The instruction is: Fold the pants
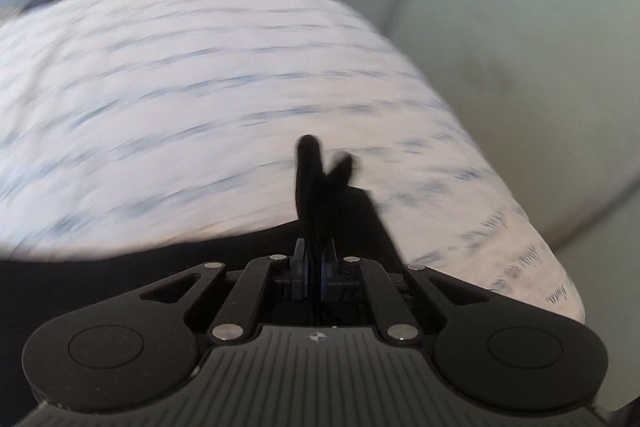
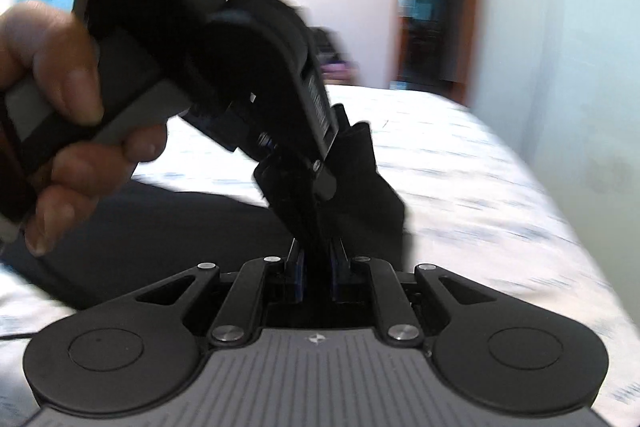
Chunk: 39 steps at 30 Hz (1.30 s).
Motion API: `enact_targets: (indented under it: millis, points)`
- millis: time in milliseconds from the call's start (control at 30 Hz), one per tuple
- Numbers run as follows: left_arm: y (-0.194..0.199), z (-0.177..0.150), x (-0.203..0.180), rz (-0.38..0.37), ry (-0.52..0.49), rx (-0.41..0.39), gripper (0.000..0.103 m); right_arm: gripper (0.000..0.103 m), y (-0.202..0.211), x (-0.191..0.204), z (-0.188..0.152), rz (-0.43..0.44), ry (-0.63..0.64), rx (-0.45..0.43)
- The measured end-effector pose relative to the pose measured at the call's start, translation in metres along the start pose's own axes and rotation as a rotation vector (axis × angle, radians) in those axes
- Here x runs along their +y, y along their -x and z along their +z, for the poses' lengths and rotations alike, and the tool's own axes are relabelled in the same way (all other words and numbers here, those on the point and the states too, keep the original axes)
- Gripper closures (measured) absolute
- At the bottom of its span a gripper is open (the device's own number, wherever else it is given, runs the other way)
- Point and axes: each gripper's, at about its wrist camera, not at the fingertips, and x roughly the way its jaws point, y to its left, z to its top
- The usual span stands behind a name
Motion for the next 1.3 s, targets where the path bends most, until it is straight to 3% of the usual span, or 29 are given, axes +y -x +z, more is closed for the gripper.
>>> enact_targets:
  millis: [200, 333, 633, 833, 1000, 1200, 1300]
  points:
    - [0.019, -0.034, 0.099, 0.120, 0.213, 0.035, 0.097, 0.091, -0.029, 0.088, 0.000, 0.192, 0.157, 0.076]
    - [0.026, -0.046, 0.129, 0.098, 0.275, 0.036, 0.097, 0.091, -0.034, 0.112, -0.003, 0.227, 0.197, 0.122]
    - [0.049, -0.059, 0.188, 0.074, 0.387, 0.013, 0.095, 0.091, -0.039, 0.135, 0.003, 0.269, 0.271, 0.128]
    - [0.045, -0.073, 0.216, 0.000, 0.489, 0.031, 0.091, 0.091, -0.052, 0.128, -0.003, 0.284, 0.305, 0.170]
    - [0.059, -0.079, 0.231, 0.000, 0.514, 0.017, 0.083, 0.091, -0.050, 0.108, 0.001, 0.326, 0.248, 0.173]
    - [0.122, -0.098, 0.240, 0.175, 0.500, -0.098, 0.083, 0.091, -0.028, 0.051, -0.001, 0.381, 0.089, 0.209]
    - [0.159, -0.100, 0.219, 0.171, 0.422, -0.188, 0.083, 0.090, -0.016, 0.012, 0.009, 0.389, -0.027, 0.185]
